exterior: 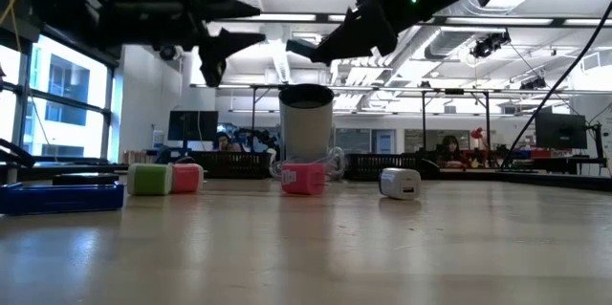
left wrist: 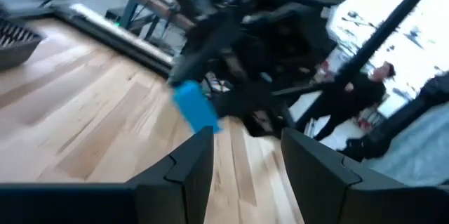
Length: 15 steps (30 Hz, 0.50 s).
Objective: Pick & Place Office items
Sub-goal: Put the light blue digital clock into the right black basket
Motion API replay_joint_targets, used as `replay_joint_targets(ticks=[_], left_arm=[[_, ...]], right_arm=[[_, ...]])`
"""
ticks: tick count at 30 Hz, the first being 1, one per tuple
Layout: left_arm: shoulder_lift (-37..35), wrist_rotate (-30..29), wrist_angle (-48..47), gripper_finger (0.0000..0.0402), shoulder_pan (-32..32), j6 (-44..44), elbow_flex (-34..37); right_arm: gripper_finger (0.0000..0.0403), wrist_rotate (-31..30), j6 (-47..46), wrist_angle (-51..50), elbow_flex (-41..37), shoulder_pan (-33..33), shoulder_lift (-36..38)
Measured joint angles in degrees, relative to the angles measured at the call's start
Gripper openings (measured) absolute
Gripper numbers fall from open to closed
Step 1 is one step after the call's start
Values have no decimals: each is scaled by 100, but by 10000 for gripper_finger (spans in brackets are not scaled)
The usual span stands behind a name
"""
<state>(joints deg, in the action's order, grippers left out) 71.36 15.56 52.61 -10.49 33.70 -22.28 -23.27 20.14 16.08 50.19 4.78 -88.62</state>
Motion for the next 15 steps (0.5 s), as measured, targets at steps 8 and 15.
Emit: replay_joint_targets(ticks=[8, 15], left_arm=[[196, 86, 335, 163, -189, 522, 0], [196, 121, 395, 163, -189, 791, -7]], right_arm=[[141, -190, 262, 4, 0, 87, 0], [141, -185, 420, 39, 0, 87, 0]])
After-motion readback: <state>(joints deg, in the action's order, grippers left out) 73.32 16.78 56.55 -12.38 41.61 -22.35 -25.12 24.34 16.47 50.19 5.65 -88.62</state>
